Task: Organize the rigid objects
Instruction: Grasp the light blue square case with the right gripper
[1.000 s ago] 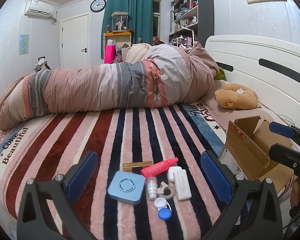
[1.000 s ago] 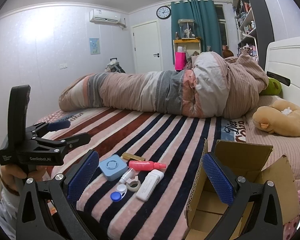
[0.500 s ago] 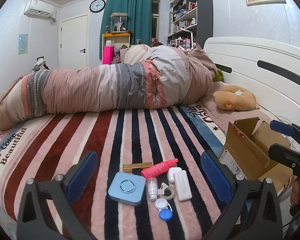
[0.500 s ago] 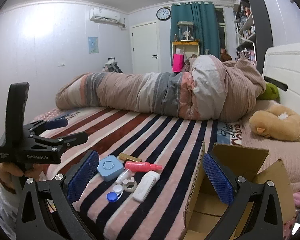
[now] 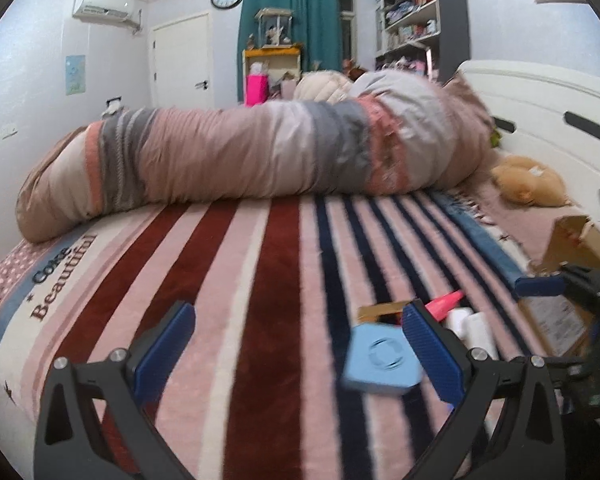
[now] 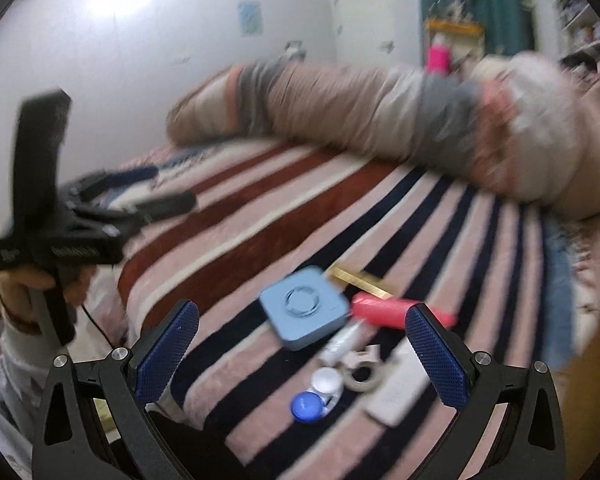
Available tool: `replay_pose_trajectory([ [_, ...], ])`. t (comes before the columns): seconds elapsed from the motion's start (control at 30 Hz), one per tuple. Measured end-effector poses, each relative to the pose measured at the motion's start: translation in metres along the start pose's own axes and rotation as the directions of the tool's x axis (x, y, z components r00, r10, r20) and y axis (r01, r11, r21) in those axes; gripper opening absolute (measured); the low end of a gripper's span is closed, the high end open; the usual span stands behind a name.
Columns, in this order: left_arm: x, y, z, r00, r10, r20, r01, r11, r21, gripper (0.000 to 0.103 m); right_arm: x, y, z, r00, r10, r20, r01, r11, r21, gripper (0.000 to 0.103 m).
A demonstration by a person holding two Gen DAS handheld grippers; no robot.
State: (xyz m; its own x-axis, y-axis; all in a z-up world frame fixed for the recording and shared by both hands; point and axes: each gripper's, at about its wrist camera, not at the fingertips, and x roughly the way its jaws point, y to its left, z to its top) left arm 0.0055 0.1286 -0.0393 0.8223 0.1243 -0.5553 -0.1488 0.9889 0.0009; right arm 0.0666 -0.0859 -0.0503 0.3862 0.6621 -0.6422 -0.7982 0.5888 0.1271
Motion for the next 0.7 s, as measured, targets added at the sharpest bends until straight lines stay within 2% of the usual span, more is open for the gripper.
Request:
replay_pose_trajectory([
  [0.17, 0.028, 0.018, -0.016, 0.997, 0.010, -0.079, -0.010, 1.000, 0.009, 0.102, 0.090, -0.008, -0.005, 0.988, 0.049, -0.149, -0.061, 0.995, -0.078, 0.103],
  [0.3, 0.044, 0.021, -0.026, 0.991, -0.046, -0.124, 0.046, 0.999, -0.004, 0.102, 0.135, -0.018, -0.007, 0.974, 0.079, -0.212, -0.103, 0.989, -0.103, 0.103],
  [0.4, 0.049, 0.018, -0.029, 0.988, -0.063, -0.141, 0.063, 0.998, -0.003, 0.102, 0.145, -0.022, -0.005, 0.975, 0.096, -0.200, -0.125, 0.982, -0.138, 0.103],
  [0.43, 0.050, 0.018, -0.030, 0.987, -0.072, -0.145, 0.072, 0.997, -0.007, 0.102, 0.145, -0.022, -0.004, 0.968, 0.138, -0.210, -0.167, 0.978, -0.124, 0.103],
  [0.47, 0.048, 0.015, -0.032, 0.986, -0.077, -0.147, 0.077, 0.997, -0.007, 0.102, 0.144, -0.022, -0.005, 0.951, 0.207, -0.232, -0.234, 0.967, -0.097, 0.103],
  [0.57, 0.046, 0.013, -0.034, 0.984, -0.093, -0.150, 0.093, 0.996, -0.005, 0.102, 0.138, -0.013, -0.010, 0.919, 0.286, -0.272, -0.330, 0.935, -0.132, 0.103],
  [0.6, 0.047, 0.013, -0.034, 0.984, -0.098, -0.152, 0.098, 0.995, -0.006, 0.102, 0.138, -0.010, -0.011, 0.916, 0.286, -0.280, -0.334, 0.931, -0.143, 0.103],
  [0.7, 0.047, 0.014, -0.034, 0.981, -0.100, -0.164, 0.100, 0.995, -0.012, 0.102, 0.148, -0.007, -0.008, 0.934, 0.230, -0.274, -0.276, 0.951, -0.142, 0.103],
])
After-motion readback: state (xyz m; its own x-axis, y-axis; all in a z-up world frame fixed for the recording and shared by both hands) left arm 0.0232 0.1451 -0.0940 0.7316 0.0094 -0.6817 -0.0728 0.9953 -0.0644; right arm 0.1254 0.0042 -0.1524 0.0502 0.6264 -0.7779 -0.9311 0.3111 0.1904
